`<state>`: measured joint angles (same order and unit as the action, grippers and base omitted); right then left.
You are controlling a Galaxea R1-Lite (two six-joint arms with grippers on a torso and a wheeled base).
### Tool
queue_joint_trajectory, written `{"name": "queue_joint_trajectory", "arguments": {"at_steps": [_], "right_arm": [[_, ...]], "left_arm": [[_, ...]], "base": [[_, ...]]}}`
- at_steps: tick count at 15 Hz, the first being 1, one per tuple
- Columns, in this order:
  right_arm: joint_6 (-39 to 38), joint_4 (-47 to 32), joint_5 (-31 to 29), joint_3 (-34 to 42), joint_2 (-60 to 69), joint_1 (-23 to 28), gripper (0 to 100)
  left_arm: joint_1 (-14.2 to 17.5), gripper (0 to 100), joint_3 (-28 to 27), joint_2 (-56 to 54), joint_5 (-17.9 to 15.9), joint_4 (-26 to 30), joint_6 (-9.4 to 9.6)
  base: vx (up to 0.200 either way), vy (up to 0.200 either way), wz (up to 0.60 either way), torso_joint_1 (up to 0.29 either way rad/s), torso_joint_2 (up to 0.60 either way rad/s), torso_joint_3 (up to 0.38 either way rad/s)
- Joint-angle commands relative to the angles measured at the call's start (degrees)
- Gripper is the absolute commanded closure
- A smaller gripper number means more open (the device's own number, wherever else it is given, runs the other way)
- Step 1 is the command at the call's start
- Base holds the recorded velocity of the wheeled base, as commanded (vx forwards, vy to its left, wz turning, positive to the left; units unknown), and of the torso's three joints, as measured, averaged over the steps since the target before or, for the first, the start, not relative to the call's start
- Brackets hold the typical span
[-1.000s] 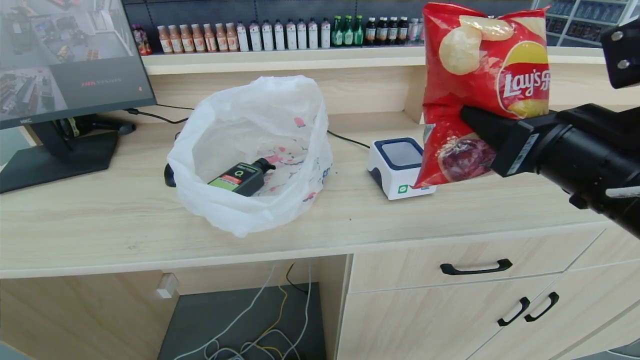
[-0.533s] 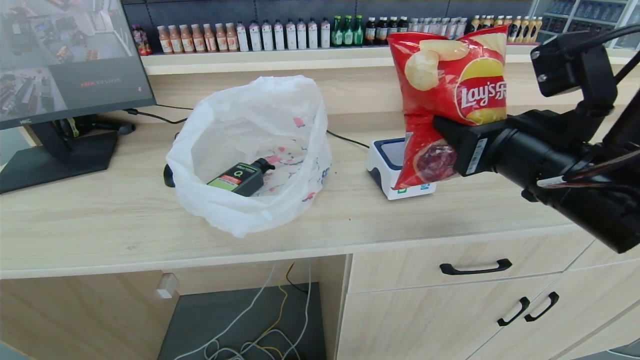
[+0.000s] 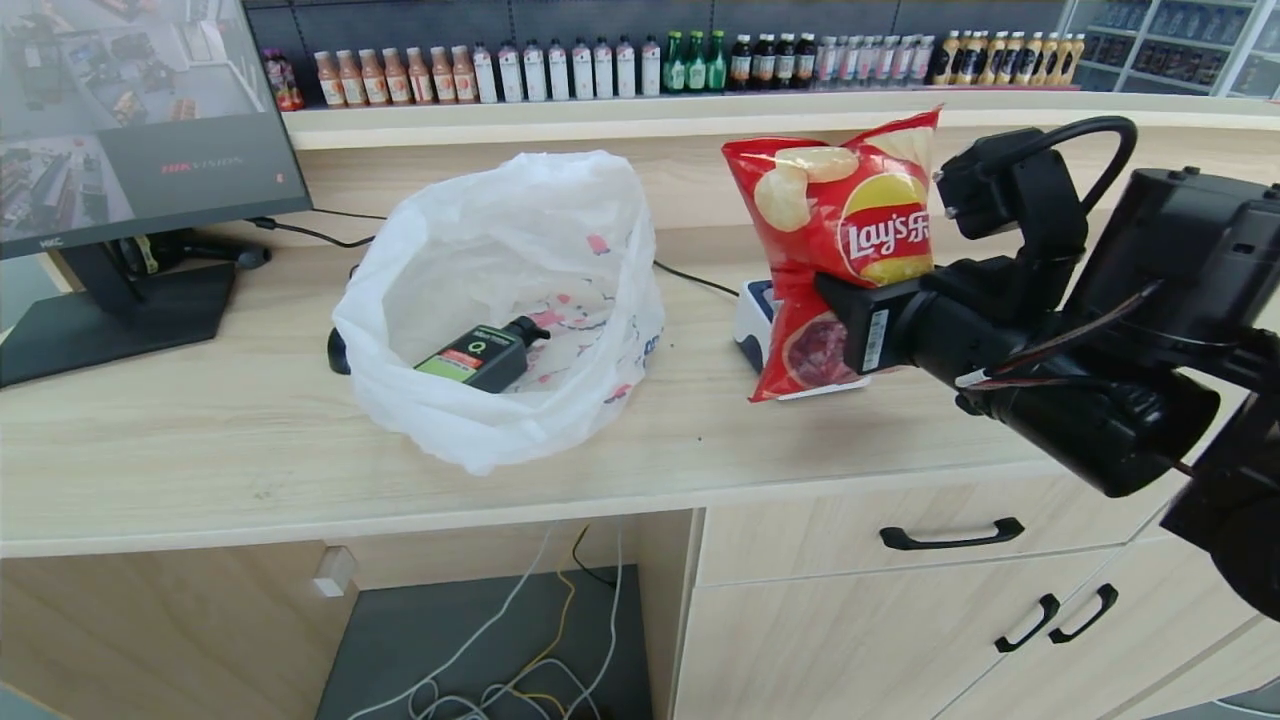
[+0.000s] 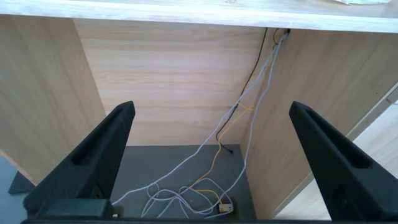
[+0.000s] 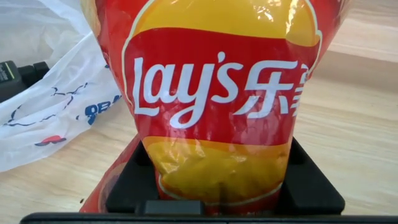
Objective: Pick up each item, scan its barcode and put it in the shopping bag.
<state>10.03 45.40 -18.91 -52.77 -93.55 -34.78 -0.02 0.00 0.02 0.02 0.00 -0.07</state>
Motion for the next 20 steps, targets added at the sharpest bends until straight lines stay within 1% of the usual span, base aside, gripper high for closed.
{"name": "queue_joint_trajectory", "arguments": {"at_steps": [1, 16, 20], "right_arm": [[-0.01, 0.04, 0.01, -1.89, -2.51, 0.5, 100], [-1.33, 0.39, -0.34, -1.02, -3.48, 1.03, 100], [-1.33, 1.71, -0.34, -0.75, -3.13, 1.03, 100]], "left_arm": [[0.02, 0, 0.0, -0.02, -0.02, 0.0, -0.01], [0.02, 0, 0.0, -0.02, -0.02, 0.0, -0.01], [-0.06, 0, 0.0, -0.02, 0.06, 0.0, -0.01]], "base": [[0.0, 0.0, 0.0, 0.0, 0.0, 0.0], [0.0, 0.0, 0.0, 0.0, 0.0, 0.0], [0.0, 0.0, 0.0, 0.0, 0.0, 0.0]]}}
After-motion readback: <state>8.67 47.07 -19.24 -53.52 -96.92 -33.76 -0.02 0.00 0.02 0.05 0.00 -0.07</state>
